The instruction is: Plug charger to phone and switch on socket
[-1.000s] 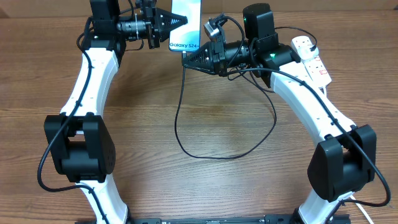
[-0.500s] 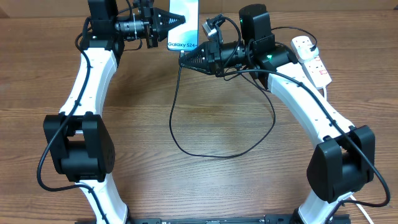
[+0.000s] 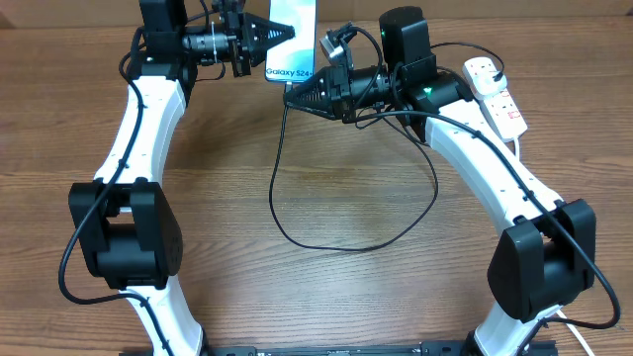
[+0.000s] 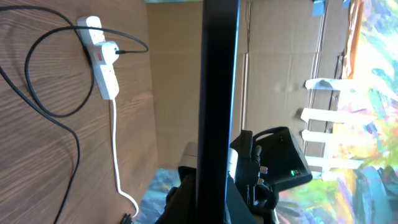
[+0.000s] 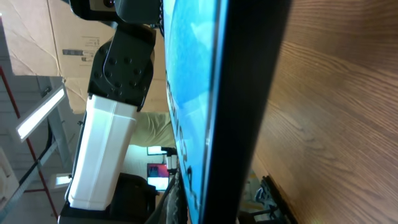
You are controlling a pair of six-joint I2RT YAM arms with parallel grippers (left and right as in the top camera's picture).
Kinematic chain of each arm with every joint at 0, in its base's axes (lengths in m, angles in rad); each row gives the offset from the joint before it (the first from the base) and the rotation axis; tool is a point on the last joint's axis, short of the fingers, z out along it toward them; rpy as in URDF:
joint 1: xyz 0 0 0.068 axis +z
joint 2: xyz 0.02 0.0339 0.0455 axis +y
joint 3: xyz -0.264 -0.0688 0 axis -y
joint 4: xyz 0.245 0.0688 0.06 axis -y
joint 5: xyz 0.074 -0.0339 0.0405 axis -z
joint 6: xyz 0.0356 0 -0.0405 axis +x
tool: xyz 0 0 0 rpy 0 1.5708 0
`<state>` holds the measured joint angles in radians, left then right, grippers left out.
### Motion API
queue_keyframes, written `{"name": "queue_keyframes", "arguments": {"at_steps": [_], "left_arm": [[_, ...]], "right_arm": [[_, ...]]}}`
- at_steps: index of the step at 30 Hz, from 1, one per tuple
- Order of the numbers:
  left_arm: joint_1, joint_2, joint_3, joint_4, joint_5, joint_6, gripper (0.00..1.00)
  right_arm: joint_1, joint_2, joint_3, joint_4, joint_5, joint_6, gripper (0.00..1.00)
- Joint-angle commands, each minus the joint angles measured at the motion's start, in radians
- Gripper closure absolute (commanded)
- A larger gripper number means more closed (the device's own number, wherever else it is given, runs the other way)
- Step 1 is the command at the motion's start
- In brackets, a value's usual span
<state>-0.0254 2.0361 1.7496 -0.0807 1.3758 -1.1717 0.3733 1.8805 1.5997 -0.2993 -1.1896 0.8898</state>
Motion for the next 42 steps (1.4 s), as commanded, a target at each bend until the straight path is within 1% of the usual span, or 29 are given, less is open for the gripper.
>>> {"name": "queue_keyframes", "arguments": {"at_steps": [1, 26, 30, 42], "left_arm": [[-0.008, -0.01, 0.031, 0.007, 0.105, 0.029, 0.96], [-0.008, -0.01, 0.031, 0.007, 0.177, 0.043, 0.96], [-0.008, -0.01, 0.031, 0.007, 0.197, 0.043, 0.96], [-0.008, -0.01, 0.031, 0.004, 0.197, 0.043, 0.96]], "right_arm": [[-0.01, -0.019, 0.017, 0.006, 0.006, 0.001, 0.96], [-0.029, -0.02, 0.017, -0.001, 0.002, 0.0, 0.96], [-0.029, -0.02, 0.017, 0.0, 0.006, 0.0, 0.95], [-0.029, -0.02, 0.017, 0.0, 0.025, 0.001, 0.96]]}}
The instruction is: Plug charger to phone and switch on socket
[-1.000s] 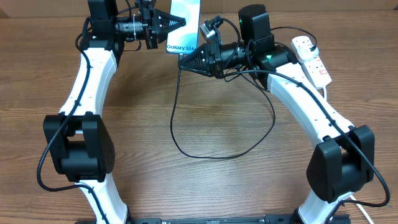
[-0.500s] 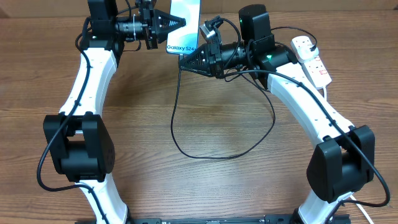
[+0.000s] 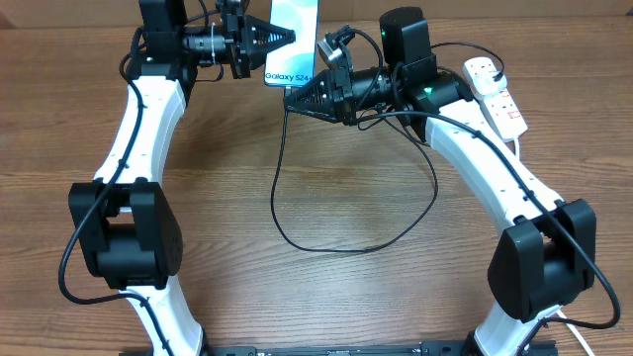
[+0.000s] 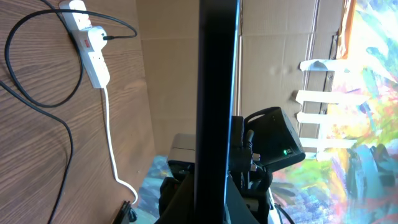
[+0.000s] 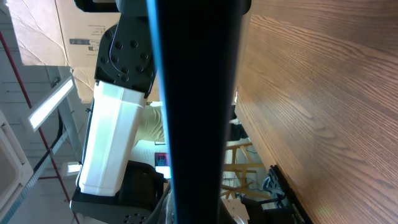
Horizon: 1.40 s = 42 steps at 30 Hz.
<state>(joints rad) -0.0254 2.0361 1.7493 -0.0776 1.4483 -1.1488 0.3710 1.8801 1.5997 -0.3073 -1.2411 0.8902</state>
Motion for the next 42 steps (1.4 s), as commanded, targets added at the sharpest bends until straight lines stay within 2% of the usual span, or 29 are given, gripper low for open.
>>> {"name": "queue_keyframes", "arguments": {"at_steps": [1, 31, 33, 39, 42], "left_arm": [[-0.008, -0.01, 0.031, 0.0, 0.124, 0.02, 0.96], [-0.008, -0.01, 0.031, 0.0, 0.131, 0.027, 0.96], [-0.007, -0.01, 0.031, 0.0, 0.131, 0.027, 0.96], [-0.007, -0.01, 0.031, 0.0, 0.107, 0.027, 0.96], [-0.004, -0.01, 0.031, 0.0, 0.089, 0.027, 0.96]], "right_arm": [[-0.026, -0.019, 0.017, 0.008, 0.076, 0.0, 0.96], [-0.026, -0.019, 0.017, 0.051, 0.096, 0.031, 0.96], [-0.026, -0.019, 0.017, 0.051, 0.096, 0.03, 0.88], [-0.026, -0.019, 0.017, 0.042, 0.095, 0.03, 0.42], [-0.026, -0.019, 0.017, 0.025, 0.095, 0.026, 0.32]]}}
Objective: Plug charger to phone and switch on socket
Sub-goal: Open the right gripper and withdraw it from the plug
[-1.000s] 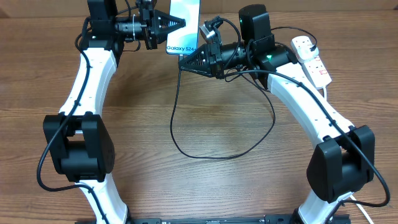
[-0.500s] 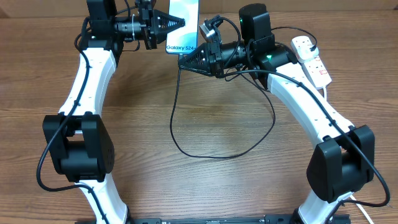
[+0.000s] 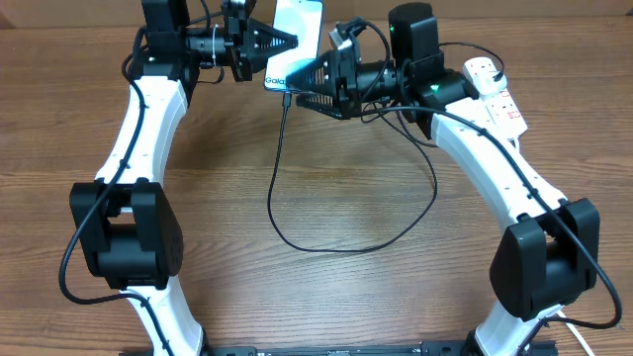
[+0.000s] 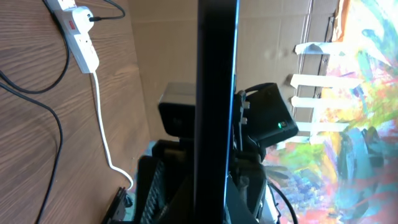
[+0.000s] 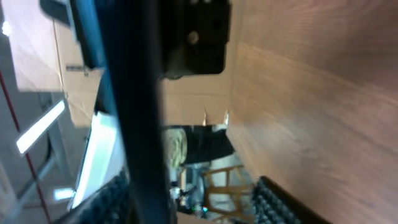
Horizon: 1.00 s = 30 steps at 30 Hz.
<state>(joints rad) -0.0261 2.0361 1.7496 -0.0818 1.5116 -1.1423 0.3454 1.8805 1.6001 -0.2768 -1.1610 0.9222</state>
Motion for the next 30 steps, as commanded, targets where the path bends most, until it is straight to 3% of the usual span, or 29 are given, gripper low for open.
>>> {"name": "queue_keyframes", "arguments": {"at_steps": [1, 7, 13, 19, 23, 25, 30], "left_arm": [[0.0, -0.01, 0.031, 0.005, 0.02, 0.021, 0.96], [0.031, -0.01, 0.031, 0.004, -0.011, 0.053, 0.96], [0.057, -0.009, 0.031, -0.075, -0.056, 0.12, 0.96], [0.061, -0.009, 0.019, -0.251, -0.138, 0.385, 0.96], [0.054, -0.009, 0.019, -0.505, -0.34, 0.641, 0.96], [0.042, -0.007, 0.019, -0.644, -0.482, 0.704, 0.96], [0.01, 0.01, 0.014, -0.665, -0.493, 0.743, 0.96]], "right_arm": [[-0.001, -0.019, 0.017, -0.014, 0.015, -0.01, 0.3], [0.0, -0.019, 0.017, -0.046, -0.003, -0.046, 0.2], [-0.001, -0.019, 0.017, -0.15, 0.088, -0.068, 0.19], [-0.001, -0.019, 0.016, -0.347, 0.347, -0.201, 0.16], [-0.001, -0.019, 0.016, -0.533, 0.626, -0.272, 0.15], [0.001, -0.019, 0.016, -0.648, 0.808, -0.277, 0.14], [0.001, -0.019, 0.016, -0.735, 0.936, -0.287, 0.12]]}}
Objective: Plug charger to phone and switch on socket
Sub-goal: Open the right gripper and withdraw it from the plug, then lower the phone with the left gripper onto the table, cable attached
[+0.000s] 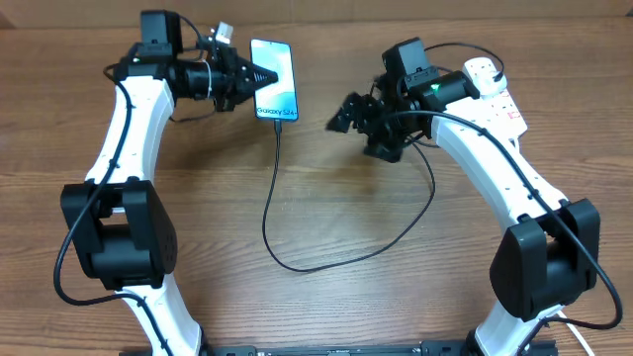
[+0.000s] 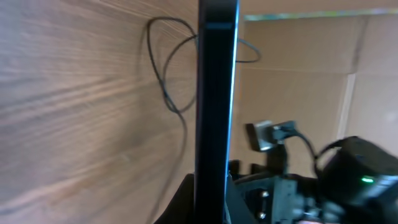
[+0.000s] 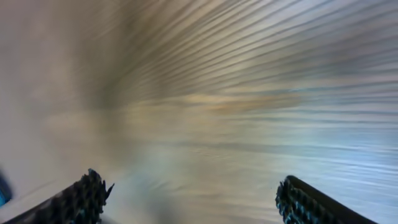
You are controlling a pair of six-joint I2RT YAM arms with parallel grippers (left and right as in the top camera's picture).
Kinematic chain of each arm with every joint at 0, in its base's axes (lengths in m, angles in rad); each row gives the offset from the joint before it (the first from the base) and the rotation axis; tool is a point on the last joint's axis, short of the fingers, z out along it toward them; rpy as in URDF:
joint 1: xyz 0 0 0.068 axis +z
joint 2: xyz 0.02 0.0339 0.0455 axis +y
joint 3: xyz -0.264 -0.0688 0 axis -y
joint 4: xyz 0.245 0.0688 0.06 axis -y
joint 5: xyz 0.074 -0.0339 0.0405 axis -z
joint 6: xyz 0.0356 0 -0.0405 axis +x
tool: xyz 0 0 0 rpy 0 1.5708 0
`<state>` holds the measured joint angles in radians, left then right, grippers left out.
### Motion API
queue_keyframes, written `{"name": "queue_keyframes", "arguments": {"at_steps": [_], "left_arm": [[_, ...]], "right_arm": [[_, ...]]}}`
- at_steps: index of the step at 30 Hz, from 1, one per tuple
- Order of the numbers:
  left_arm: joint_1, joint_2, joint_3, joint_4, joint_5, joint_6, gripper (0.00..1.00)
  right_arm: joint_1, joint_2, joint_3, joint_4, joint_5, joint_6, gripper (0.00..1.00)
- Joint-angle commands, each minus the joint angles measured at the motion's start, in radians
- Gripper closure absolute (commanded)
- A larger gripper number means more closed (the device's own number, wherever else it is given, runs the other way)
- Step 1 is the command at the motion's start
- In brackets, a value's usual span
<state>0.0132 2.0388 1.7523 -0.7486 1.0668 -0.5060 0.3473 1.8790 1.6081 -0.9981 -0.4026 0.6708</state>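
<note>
The phone (image 1: 275, 91), blue screen up, is held by its left edge in my left gripper (image 1: 255, 79), which is shut on it. In the left wrist view the phone (image 2: 216, 106) shows edge-on as a dark bar between that gripper's jaws (image 2: 214, 202). The black charger cable (image 1: 269, 188) is plugged into the phone's lower end and loops across the table to the white socket strip (image 1: 497, 91) at the back right. My right gripper (image 1: 348, 121) hangs open to the right of the phone, holding nothing; its view is blurred wood between wide-apart fingertips (image 3: 93, 191).
The wooden table (image 1: 326, 316) carries the cable's wide loop in its middle. The socket strip's white lead runs off the right edge. A cardboard wall stands behind the table (image 2: 298, 50).
My right gripper, which was at the phone's lower end with the plug, now stands open and further right. The plug sits in the phone. My left gripper has moved the phone left and lower.
My left gripper held the phone up at the back of the table while the right gripper kept the cable's plug just below it. The two stayed close through the following moments. Now the cable hangs from the phone and the right gripper is open and apart.
</note>
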Motion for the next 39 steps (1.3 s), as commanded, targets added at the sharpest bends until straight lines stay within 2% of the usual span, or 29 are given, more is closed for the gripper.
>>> {"name": "queue_keyframes", "arguments": {"at_steps": [1, 21, 29, 35, 39], "left_arm": [[-0.037, 0.01, 0.011, 0.002, -0.054, 0.11, 0.96], [-0.101, 0.246, 0.003, 0.025, -0.071, 0.175, 0.96], [-0.138, 0.311, 0.003, 0.07, -0.087, 0.167, 0.96], [-0.136, 0.318, 0.003, 0.134, -0.092, 0.111, 0.96], [-0.139, 0.32, 0.003, 0.139, -0.142, 0.109, 0.96]], "right_arm": [[-0.001, -0.018, 0.008, -0.019, 0.177, -0.047, 0.12], [0.0, -0.018, -0.039, -0.063, 0.178, -0.056, 0.12], [0.0, -0.018, -0.039, -0.055, 0.178, -0.056, 0.16], [-0.001, -0.018, -0.039, -0.053, 0.178, -0.056, 0.16], [-0.001, -0.018, -0.039, -0.05, 0.178, -0.056, 0.15]]}}
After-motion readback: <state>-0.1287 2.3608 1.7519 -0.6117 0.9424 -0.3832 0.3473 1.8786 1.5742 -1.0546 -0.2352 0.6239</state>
